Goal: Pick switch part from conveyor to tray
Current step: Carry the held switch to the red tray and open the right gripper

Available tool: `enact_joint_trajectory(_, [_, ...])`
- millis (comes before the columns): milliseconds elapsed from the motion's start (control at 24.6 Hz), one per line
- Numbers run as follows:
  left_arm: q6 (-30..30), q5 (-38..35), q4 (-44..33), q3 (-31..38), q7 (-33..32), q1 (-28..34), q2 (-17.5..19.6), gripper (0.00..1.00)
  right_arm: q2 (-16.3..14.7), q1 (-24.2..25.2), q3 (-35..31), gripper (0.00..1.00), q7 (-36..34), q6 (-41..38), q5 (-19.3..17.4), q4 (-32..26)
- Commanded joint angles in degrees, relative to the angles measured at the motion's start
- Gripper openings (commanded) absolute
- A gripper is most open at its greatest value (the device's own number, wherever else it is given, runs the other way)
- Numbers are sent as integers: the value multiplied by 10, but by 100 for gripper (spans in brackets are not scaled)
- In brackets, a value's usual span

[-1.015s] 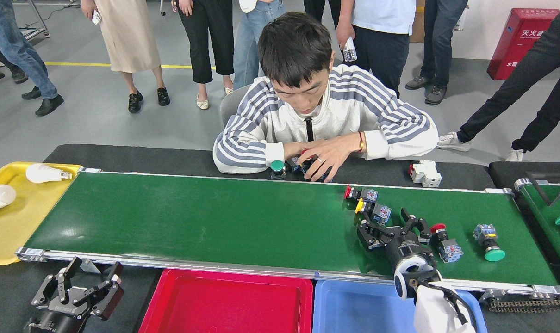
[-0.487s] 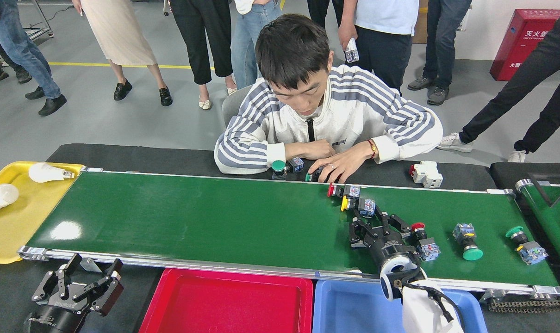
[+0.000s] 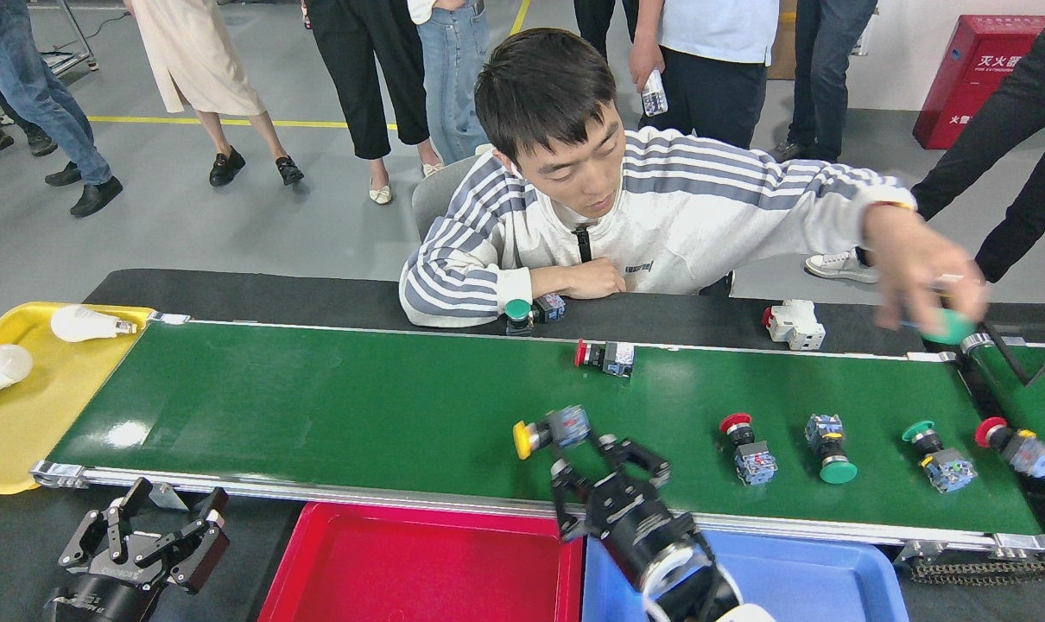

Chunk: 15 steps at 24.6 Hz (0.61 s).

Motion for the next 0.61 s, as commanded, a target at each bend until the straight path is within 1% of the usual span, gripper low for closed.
enact_joint_trajectory(0, [-1, 0, -7, 1, 2, -6, 7, 100, -2, -4, 11, 100, -5, -47, 1, -10])
enact_joint_trajectory(81, [-1, 0, -8, 2, 2, -13, 7, 100, -2, 5, 11, 100, -4, -72, 1, -9])
enact_joint_trajectory(162, [-1, 0, -8, 2, 2, -10, 7, 100, -4, 9, 4, 100, -5, -72, -1, -11])
enact_joint_trajectory(203, [-1, 0, -8, 2, 2, -7, 7, 100, -7, 12, -9, 100, -6, -70, -3, -13])
enact_joint_trajectory(244, [-1, -1, -7, 2, 2, -5, 7, 100, -8, 24, -42, 100, -12, -65, -6, -17])
enact_joint_trajectory(325, [0, -1, -7, 2, 2, -5, 6, 100, -2, 80, -141, 100, -31, -22, -6, -47])
enact_joint_trajectory(406, [0, -1, -8, 2, 2, -6, 4, 100, 5, 147, -235, 100, -62, 26, -6, -83])
enact_joint_trajectory(487, [0, -1, -8, 2, 2, -6, 4, 100, 7, 208, -311, 100, -101, 58, -6, -104])
enact_joint_trajectory(568, [0, -1, -7, 3, 2, -7, 4, 100, 7, 266, -368, 100, -117, 62, -7, -112])
